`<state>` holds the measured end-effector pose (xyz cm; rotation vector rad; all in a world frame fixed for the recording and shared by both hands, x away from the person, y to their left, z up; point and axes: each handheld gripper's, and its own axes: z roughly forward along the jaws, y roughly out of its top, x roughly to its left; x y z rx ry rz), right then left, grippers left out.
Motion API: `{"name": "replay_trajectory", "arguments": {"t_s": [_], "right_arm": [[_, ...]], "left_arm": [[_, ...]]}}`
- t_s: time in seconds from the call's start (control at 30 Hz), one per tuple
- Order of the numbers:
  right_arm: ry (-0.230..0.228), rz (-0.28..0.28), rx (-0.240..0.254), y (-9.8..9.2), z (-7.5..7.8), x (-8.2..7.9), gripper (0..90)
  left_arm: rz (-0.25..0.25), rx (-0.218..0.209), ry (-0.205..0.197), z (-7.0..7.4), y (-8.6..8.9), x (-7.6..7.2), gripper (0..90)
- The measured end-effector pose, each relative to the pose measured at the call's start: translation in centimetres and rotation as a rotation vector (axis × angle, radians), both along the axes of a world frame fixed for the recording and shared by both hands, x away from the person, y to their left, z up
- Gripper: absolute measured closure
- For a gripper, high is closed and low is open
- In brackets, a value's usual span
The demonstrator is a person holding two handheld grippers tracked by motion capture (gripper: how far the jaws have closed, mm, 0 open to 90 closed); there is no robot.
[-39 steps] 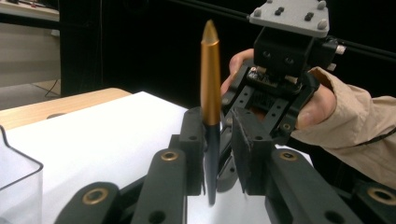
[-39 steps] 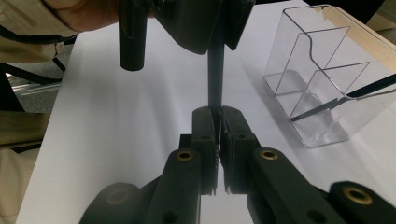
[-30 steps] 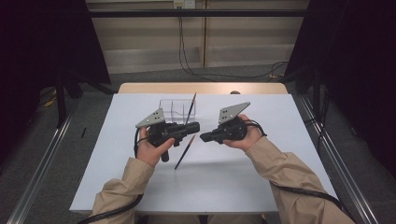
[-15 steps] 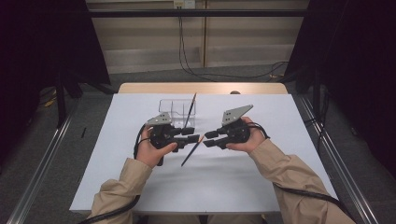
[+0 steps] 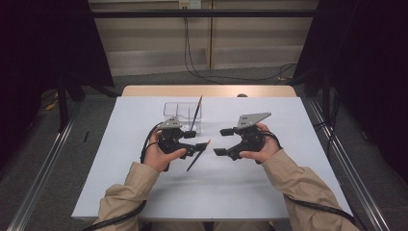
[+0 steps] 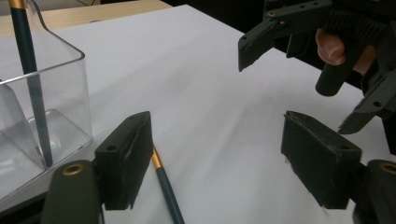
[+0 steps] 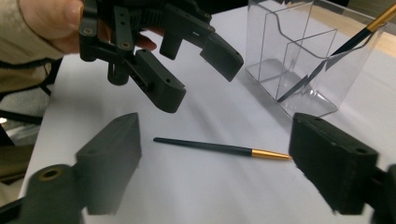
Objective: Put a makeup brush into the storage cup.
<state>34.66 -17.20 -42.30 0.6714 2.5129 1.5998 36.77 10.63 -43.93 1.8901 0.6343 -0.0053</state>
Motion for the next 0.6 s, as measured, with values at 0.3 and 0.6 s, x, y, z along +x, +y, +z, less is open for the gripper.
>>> {"name": "replay_trajectory", "arguments": {"t_s": [0.3,0.6], "right_arm": [[-0.033,-0.080,0.083,-2.2,0.1,-0.7,7.9],[-0.065,-0.123,0.092,-3.8,0.2,-1.6,6.5]], "left_arm": [[0.014,-0.046,-0.011,0.1,-0.1,0.0,10.5],[0.012,-0.071,-0.017,0.2,-0.2,0.1,6.9]]}}
